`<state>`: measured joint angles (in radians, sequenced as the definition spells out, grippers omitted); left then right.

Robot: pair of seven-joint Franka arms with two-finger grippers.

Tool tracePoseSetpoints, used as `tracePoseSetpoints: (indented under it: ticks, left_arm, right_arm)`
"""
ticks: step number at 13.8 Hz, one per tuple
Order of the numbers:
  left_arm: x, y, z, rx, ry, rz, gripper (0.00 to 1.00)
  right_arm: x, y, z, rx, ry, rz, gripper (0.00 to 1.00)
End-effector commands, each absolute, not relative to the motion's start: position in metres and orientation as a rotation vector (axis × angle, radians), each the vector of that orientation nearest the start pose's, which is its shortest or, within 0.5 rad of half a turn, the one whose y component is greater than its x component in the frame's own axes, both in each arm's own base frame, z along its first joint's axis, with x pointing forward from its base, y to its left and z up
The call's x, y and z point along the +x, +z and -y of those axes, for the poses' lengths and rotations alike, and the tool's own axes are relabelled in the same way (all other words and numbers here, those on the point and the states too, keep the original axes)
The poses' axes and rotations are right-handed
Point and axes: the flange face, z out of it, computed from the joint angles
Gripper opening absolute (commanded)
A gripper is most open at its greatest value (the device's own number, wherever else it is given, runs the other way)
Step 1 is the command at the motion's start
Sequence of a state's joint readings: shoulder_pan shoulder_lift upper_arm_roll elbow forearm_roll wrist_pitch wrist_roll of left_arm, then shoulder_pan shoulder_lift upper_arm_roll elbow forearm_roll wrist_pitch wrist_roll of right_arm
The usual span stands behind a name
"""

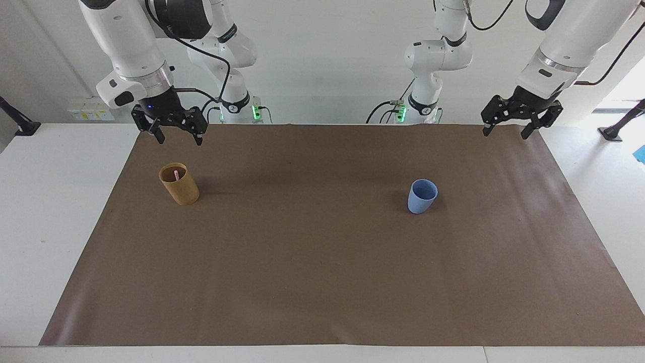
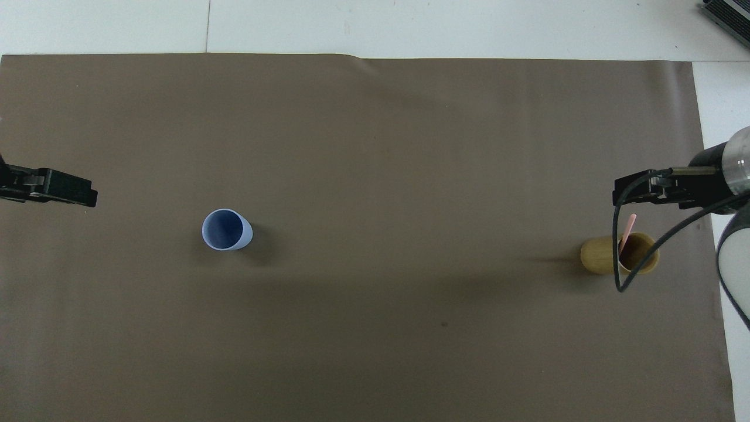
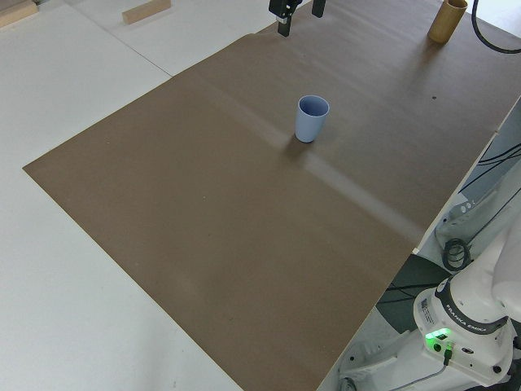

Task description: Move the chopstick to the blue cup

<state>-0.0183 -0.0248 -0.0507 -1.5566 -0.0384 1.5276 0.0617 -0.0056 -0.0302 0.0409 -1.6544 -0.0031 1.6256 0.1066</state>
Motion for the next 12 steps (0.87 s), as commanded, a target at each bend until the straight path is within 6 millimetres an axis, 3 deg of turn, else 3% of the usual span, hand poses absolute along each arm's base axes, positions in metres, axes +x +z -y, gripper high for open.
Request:
tracePoseSetpoints:
  ticks: [1, 12]
  left_arm:
    - [0.5326, 0.6432, 0.0283, -3.159, 0.041, -0.197, 1.0]
    - [0.5316, 0.6421, 0.0314, -3.157, 0.043, -0.203, 1.0]
  right_arm:
    - [0.5401, 0.6064, -0.0163, -3.127, -0.001, -0.093, 1.0]
    - [0.5406, 0.6063, -0.0147, -3.126, -0.001, -0.083, 1.0]
